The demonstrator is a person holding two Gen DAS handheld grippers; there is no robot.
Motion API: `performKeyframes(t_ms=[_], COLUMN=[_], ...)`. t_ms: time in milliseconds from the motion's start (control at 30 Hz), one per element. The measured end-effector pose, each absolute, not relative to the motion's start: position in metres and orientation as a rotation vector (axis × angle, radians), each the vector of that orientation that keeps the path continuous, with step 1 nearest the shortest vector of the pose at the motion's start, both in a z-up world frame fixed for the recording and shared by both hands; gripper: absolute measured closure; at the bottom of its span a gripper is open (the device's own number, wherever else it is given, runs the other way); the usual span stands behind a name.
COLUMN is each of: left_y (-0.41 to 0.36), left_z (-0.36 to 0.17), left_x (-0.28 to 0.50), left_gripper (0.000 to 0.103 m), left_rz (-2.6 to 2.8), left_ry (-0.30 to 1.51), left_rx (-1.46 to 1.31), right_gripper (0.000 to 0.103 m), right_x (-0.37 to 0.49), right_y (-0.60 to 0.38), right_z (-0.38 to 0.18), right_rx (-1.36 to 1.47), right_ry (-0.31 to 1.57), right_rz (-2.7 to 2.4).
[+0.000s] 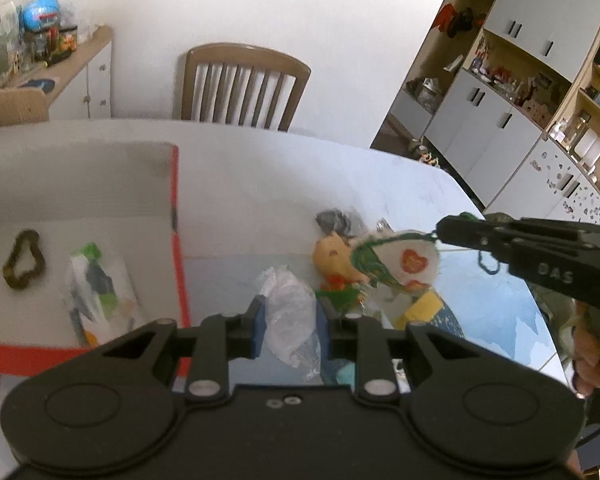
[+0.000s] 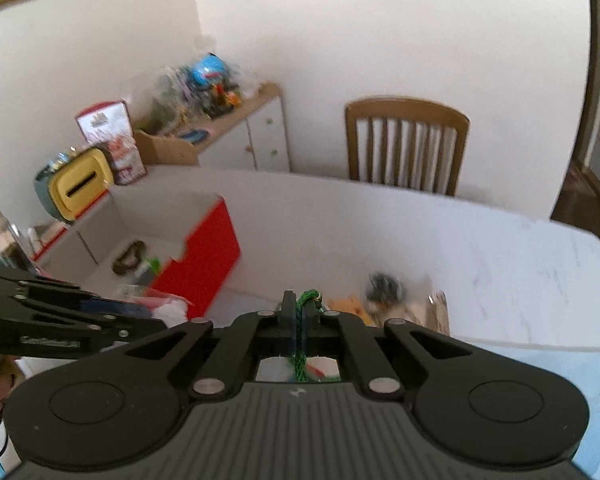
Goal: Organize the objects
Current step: 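Carry the pouch and the clear bag with both grippers over the red box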
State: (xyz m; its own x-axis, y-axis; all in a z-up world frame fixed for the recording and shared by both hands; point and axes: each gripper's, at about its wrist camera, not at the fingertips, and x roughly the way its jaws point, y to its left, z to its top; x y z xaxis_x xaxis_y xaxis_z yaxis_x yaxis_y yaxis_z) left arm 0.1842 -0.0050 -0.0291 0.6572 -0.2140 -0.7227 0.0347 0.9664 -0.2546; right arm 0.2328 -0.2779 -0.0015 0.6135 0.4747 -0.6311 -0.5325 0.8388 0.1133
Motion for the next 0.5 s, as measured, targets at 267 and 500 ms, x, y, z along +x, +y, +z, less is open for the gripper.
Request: performKeyframes(t_ms=[267,500], left_y=[0.033,0.081], left_z=[0.002,0.022], left_x=[0.188,0.188], left_gripper=[0.079,0.079], left_rz=[-0.098,-0.064], left_ry=[0.813,0.777], left_rx=[-0.196,-0.183], right_gripper=[0.101,0.101], right_x=[0.226,0.224], right_y=[-0.245,-0.201], right_z=[0.043,0.079], right_rx=[-0.107,-0.124], right_ry=[0.612,0.54], right_rz=[0.644,0.701])
